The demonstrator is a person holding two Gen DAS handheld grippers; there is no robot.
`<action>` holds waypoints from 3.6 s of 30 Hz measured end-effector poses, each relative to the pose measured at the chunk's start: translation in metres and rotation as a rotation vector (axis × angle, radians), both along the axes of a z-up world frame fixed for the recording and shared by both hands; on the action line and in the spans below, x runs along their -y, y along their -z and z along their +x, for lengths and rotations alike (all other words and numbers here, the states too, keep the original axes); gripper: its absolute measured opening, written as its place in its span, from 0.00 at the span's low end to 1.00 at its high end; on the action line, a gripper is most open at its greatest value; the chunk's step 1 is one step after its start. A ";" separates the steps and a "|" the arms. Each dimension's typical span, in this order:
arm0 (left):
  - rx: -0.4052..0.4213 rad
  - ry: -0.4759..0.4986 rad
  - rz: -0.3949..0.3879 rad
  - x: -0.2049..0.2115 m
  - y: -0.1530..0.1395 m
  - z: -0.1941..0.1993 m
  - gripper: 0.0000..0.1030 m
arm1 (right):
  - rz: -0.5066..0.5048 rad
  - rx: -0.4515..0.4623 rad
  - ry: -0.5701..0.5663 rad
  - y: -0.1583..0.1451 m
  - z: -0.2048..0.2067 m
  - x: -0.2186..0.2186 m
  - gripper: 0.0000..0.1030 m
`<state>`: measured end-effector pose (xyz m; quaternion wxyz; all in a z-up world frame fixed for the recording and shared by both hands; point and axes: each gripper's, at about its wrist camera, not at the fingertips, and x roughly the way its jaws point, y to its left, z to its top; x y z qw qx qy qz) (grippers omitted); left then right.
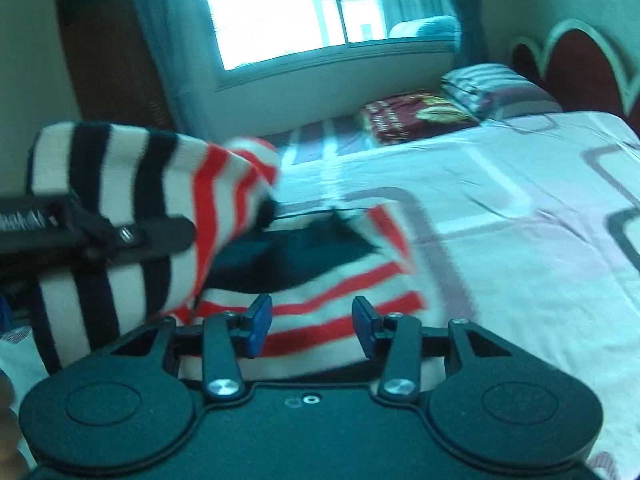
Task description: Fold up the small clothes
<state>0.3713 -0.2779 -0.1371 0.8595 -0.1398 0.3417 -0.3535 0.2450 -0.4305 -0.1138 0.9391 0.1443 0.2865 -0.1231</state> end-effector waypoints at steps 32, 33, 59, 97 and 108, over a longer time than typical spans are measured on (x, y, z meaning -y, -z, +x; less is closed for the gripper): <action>-0.025 -0.185 0.397 -0.037 -0.009 -0.001 0.83 | 0.280 -0.037 0.008 -0.003 -0.035 0.007 0.73; -0.029 -0.182 0.402 -0.035 -0.004 0.000 0.83 | 0.286 -0.045 0.010 0.001 -0.029 0.007 0.73; 0.069 -0.182 0.398 -0.029 0.004 -0.011 0.91 | 0.190 0.032 0.044 0.010 -0.023 0.034 0.22; 0.070 -0.198 0.402 -0.019 -0.020 0.021 0.96 | 0.065 -0.018 -0.037 -0.022 0.022 0.018 0.27; -0.013 -0.191 0.384 -0.003 0.010 0.045 0.96 | -0.094 -0.089 -0.062 0.026 0.038 0.031 0.13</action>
